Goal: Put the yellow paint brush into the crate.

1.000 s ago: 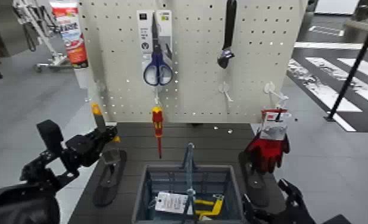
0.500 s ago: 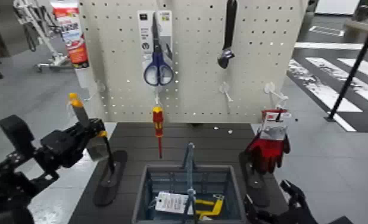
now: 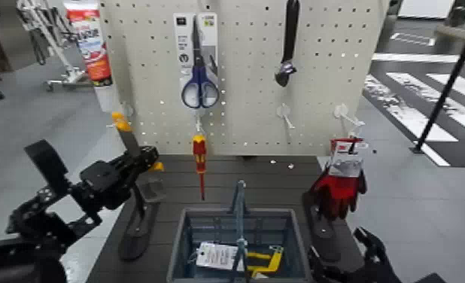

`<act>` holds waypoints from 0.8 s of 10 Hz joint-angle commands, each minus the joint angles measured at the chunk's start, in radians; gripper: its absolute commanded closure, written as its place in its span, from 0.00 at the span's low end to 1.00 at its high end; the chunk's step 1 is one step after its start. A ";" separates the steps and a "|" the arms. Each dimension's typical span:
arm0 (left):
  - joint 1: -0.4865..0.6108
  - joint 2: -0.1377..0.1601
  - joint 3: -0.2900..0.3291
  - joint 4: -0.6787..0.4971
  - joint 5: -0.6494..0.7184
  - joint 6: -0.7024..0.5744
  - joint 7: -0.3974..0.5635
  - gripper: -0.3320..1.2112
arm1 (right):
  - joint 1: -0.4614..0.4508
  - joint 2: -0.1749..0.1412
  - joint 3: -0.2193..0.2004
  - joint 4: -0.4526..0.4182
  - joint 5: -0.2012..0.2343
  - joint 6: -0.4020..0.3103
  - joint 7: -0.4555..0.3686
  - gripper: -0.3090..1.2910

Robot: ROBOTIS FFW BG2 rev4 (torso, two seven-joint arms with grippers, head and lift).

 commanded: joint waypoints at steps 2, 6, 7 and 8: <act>-0.014 0.006 -0.080 0.062 0.071 -0.003 0.000 0.97 | -0.005 0.002 0.005 0.003 0.000 0.005 0.000 0.28; -0.033 -0.002 -0.164 0.162 0.133 -0.023 -0.014 0.97 | -0.011 0.004 0.008 0.009 0.000 0.005 0.002 0.28; -0.034 -0.002 -0.182 0.182 0.137 -0.023 -0.017 0.97 | -0.012 0.004 0.008 0.011 -0.001 0.005 0.002 0.28; -0.036 -0.002 -0.199 0.200 0.145 -0.025 -0.020 0.97 | -0.012 0.004 0.009 0.012 -0.001 0.005 0.003 0.28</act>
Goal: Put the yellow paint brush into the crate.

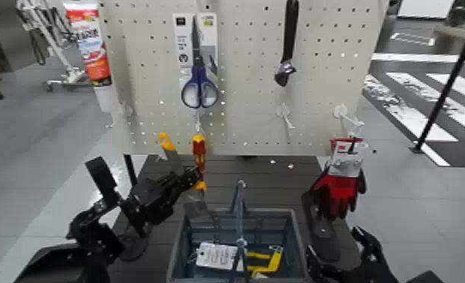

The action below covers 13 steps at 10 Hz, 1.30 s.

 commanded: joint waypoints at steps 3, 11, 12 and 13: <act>-0.012 -0.005 -0.079 0.115 0.036 -0.015 -0.017 0.97 | -0.004 -0.002 0.005 0.005 -0.004 0.000 0.001 0.28; -0.017 -0.013 -0.126 0.193 -0.016 0.025 -0.017 0.15 | -0.005 -0.006 0.008 0.008 -0.010 0.000 0.001 0.28; -0.017 -0.012 -0.123 0.193 -0.016 0.019 -0.017 0.15 | -0.005 -0.006 0.008 0.008 -0.010 -0.002 0.001 0.28; -0.017 -0.012 -0.123 0.193 -0.017 0.016 -0.016 0.15 | -0.005 -0.008 0.008 0.007 -0.012 -0.002 0.001 0.28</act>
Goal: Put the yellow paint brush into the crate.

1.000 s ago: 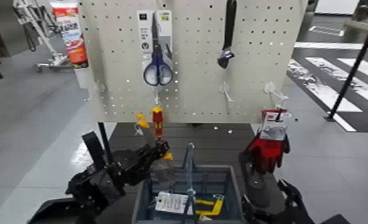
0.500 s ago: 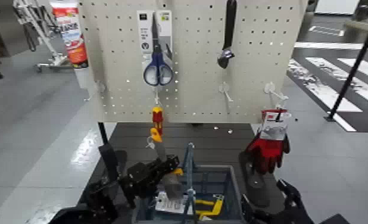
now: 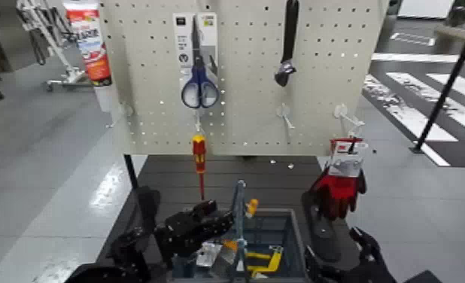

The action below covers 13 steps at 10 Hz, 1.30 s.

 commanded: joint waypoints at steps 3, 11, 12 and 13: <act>0.003 -0.001 0.000 -0.001 -0.004 -0.015 0.001 0.15 | 0.002 -0.003 0.000 -0.001 -0.003 -0.003 0.000 0.28; 0.212 -0.016 0.051 -0.212 -0.176 -0.135 0.235 0.16 | 0.009 -0.014 -0.006 -0.009 -0.011 -0.001 0.005 0.28; 0.255 -0.031 0.052 -0.222 -0.180 -0.198 0.305 0.16 | 0.011 -0.015 -0.008 -0.012 -0.012 0.000 0.008 0.28; 0.292 -0.048 0.048 -0.229 -0.183 -0.253 0.362 0.16 | 0.017 -0.017 -0.011 -0.017 -0.014 -0.001 0.009 0.28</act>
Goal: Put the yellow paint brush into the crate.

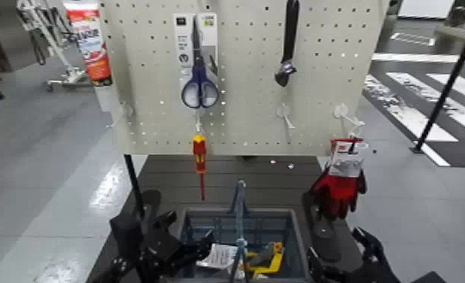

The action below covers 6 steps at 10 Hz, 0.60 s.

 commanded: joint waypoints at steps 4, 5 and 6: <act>0.170 -0.072 0.012 -0.092 -0.142 -0.223 0.225 0.17 | 0.030 -0.001 -0.020 -0.019 -0.005 -0.005 0.002 0.28; 0.193 -0.080 0.007 -0.115 -0.170 -0.271 0.270 0.20 | 0.032 -0.006 -0.020 -0.028 0.001 0.005 0.001 0.28; 0.222 -0.106 0.022 -0.133 -0.170 -0.249 0.276 0.20 | 0.039 -0.007 -0.024 -0.042 0.011 0.016 -0.009 0.28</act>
